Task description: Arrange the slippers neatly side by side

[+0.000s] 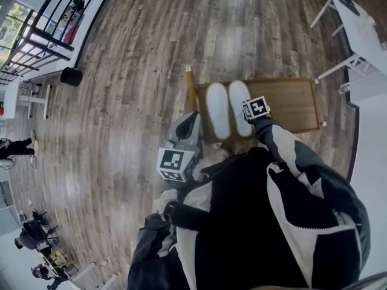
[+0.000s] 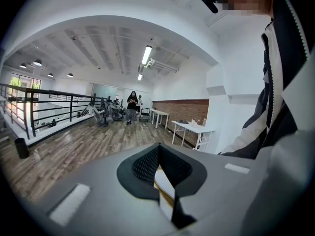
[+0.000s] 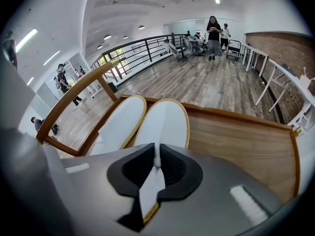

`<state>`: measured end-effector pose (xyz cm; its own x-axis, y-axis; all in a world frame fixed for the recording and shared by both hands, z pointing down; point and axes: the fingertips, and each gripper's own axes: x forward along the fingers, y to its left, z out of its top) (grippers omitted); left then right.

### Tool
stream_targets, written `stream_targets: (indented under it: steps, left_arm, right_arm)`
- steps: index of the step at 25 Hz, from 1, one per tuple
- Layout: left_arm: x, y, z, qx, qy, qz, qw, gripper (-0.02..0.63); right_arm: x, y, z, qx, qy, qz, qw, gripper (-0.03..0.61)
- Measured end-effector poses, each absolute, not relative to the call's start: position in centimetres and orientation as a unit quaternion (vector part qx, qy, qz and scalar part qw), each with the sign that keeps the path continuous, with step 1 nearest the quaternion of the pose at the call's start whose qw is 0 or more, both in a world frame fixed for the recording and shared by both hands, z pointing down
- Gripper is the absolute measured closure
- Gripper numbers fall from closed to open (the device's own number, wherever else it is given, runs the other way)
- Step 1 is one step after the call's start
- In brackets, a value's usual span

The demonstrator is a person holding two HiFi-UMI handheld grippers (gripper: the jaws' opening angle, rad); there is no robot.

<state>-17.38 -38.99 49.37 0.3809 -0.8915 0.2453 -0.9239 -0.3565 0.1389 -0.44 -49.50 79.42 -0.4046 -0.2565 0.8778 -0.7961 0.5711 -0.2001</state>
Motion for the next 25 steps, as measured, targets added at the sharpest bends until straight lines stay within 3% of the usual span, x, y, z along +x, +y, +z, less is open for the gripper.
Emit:
stream_targets:
  steps: [2,4,7,14,20,25]
  left_arm:
    - [-17.5,-38.9,49.4,0.82,-0.554,0.064,0.127,0.597]
    - [-17.6,-38.9,49.5,0.82,-0.555,0.064,0.126,0.597]
    - [-17.6,-38.9,49.5,0.82,-0.555,0.065,0.125,0.597]
    - [-17.2,-38.8,49.3,0.823,-0.551,0.06,0.126,0.597]
    - [-16.8,-39.4,49.3,0.825,-0.549,0.049,0.122,0.597]
    - [-16.2,-41.4,48.6,0.831,-0.541,0.041,0.122,0.597]
  right_arm:
    - [-0.5,-49.6,79.6,0.338,-0.776,0.318,0.428,0.533]
    - [-0.7,-49.7,79.7,0.335,-0.777,0.321,0.426,0.46]
    - [-0.8,-49.9,79.7,0.335,-0.778,0.32,0.424,0.404]
    - [-0.3,-49.4,79.4,0.334,-0.778,0.318,0.427,0.387]
    - [0.2,-49.8,75.5,0.344,-0.801,0.315,0.375,0.41]
    - [-0.7,-50.8,65.4,0.34,-0.862,0.259,0.274,0.535]
